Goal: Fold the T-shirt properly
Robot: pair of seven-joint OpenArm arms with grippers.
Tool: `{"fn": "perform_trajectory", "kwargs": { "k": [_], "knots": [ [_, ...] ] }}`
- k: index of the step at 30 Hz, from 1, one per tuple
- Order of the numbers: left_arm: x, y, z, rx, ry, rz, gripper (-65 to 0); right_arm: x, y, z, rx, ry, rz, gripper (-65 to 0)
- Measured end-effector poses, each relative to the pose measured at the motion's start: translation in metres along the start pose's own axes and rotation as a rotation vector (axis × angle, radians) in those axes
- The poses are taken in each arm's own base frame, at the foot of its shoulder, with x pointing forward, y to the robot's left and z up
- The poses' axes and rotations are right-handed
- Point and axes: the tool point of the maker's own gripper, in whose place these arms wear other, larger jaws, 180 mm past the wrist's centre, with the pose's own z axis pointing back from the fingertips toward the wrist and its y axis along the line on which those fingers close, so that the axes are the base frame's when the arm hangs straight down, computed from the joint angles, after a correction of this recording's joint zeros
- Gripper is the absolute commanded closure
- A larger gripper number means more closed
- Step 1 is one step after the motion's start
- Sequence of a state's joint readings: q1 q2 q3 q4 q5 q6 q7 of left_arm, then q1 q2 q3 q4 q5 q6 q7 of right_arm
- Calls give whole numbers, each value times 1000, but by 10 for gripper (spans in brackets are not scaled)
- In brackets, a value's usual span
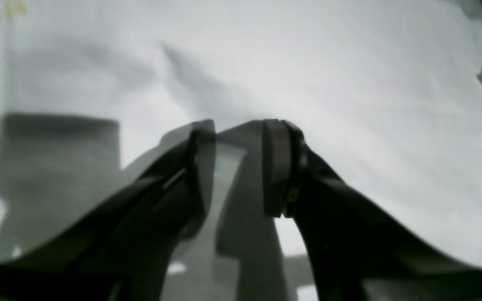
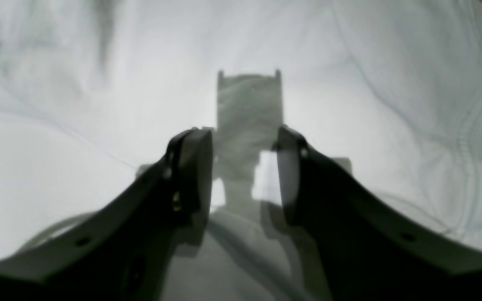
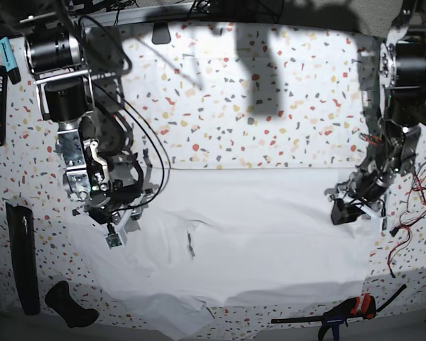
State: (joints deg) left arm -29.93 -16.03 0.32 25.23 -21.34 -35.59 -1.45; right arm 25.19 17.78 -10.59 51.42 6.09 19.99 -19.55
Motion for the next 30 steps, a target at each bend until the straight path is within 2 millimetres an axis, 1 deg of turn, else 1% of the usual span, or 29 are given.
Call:
{"fn": "perform_trajectory", "kwargs": {
  "k": [2, 4, 8, 10, 13, 16, 19, 21, 26, 27, 30],
  "knots": [
    [-8, -5, 1, -6, -15, 19, -185, -11, 4, 0, 4, 7, 5, -257],
    [-17, -5, 5, -6, -22, 29, -185, -16, 5, 1, 0, 10, 20, -257],
    [-29, -8, 20, -21, -55, 10, -184, -29, 10, 2, 0, 12, 35, -257],
    [-37, -13, 29, -34, -58, -8, -184, -34, 12, 3, 5, 3, 32, -257],
    [-48, -20, 42, -42, -41, -31, -184, -37, 13, 3, 6, 11, 32, -257],
    [-55, -17, 49, 18, 5, -62, -184, -38, 16, 5, 9, 16, 37, -257],
    [-54, -13, 49, 96, 79, -87, -184, -35, 19, 11, 12, 15, 52, -257],
    [-56, -15, 49, 106, 140, -98, -184, -34, 23, 14, 17, 34, 53, -257],
    [-58, -18, 51, 104, 211, -115, -184, -35, 24, 20, 17, 90, 65, -257],
    [-59, -18, 51, 105, 230, -117, -180, -35, 24, 20, 16, 95, 66, -257],
    [-62, -17, 53, 108, 258, -115, -116, -38, 24, 23, 21, 93, 62, -257]
  ]
}}
